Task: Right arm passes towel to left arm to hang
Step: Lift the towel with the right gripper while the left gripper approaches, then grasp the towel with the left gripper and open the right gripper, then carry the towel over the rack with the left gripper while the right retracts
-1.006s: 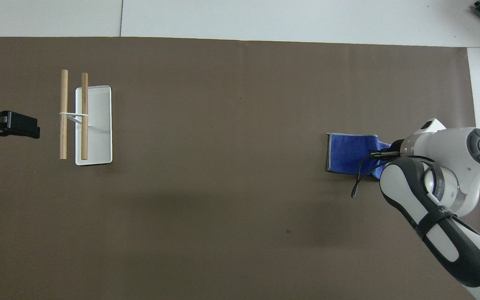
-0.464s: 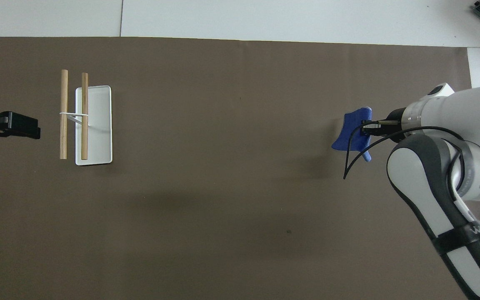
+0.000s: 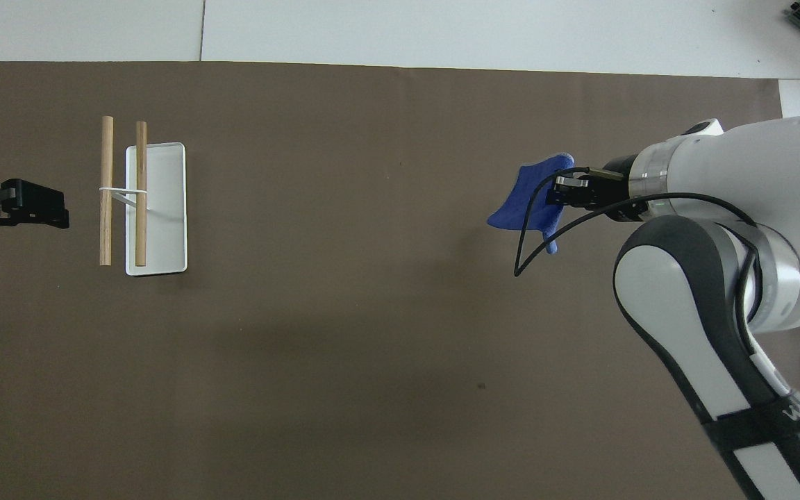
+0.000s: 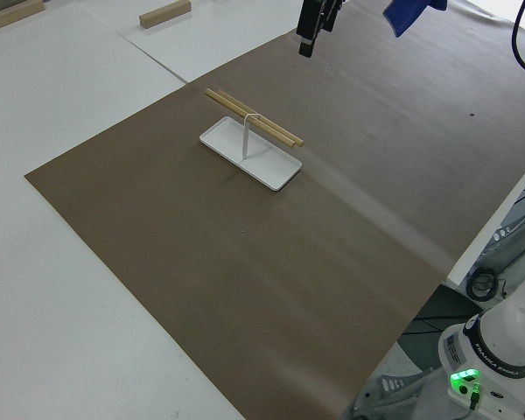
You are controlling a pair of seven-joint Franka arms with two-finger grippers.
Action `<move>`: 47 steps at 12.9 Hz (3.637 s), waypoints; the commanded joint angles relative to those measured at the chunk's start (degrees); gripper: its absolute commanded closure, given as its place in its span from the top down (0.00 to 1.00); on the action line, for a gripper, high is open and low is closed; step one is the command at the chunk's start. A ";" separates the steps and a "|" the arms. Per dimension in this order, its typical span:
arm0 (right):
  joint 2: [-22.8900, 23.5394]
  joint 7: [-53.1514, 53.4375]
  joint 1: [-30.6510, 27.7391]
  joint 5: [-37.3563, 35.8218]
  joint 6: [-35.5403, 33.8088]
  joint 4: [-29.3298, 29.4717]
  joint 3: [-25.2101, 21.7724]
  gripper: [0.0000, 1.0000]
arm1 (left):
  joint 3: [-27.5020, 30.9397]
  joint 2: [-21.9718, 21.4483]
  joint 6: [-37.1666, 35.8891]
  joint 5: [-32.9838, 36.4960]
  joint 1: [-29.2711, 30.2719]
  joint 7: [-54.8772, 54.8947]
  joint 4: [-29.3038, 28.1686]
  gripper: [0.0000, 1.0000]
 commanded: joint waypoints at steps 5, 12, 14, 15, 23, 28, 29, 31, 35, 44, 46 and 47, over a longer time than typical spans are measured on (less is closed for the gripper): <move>0.91 20.24 5.44 20.31 5.43 -0.02 0.27 0.00 | -2.95 -6.02 24.79 -6.78 -0.33 -34.72 -16.51 1.00; 3.80 28.80 17.67 37.54 24.16 -2.40 0.27 0.00 | -11.91 -4.09 32.11 -10.38 -0.59 -59.98 -18.80 1.00; 4.24 29.68 17.93 40.79 24.87 -2.31 0.27 0.00 | -14.46 -2.60 37.10 -10.48 -0.77 -68.05 -19.16 1.00; 4.25 29.68 18.46 41.59 25.05 -2.05 0.27 0.00 | -15.61 -0.76 40.00 -10.48 -0.77 -69.74 -19.33 1.00; 4.33 28.98 20.05 43.88 27.69 -1.69 0.27 0.00 | -16.94 5.59 49.87 -10.39 -1.38 -68.88 -19.33 0.78; 4.33 27.75 19.96 43.88 27.69 -2.31 0.27 0.00 | -16.85 5.59 49.18 -10.39 -1.29 -64.15 -19.33 0.03; 4.33 27.66 19.96 43.88 27.69 -2.31 0.27 0.00 | -16.85 5.50 49.00 -10.39 -1.12 -61.87 -19.51 0.00; 4.33 27.48 19.87 43.88 27.69 -2.31 0.27 0.00 | -16.50 5.50 48.65 -10.39 -0.77 -58.00 -19.51 0.00; 4.33 24.95 19.78 42.84 27.78 -2.48 0.18 0.35 | -14.39 5.59 48.73 -10.39 -0.68 -54.56 -19.42 0.00; 4.33 1.39 10.49 5.81 29.72 -8.28 -0.26 1.00 | -5.79 7.26 49.88 -10.48 -0.59 -43.05 -16.78 0.00; 4.25 -0.90 5.57 -8.16 23.86 -8.03 -0.26 1.00 | -3.68 7.08 49.00 -10.39 -0.59 -42.07 -16.87 0.00; 4.25 -2.56 3.20 -16.76 20.43 -7.50 -0.26 1.00 | -2.10 7.08 48.82 -10.30 -0.59 -41.37 -16.87 0.00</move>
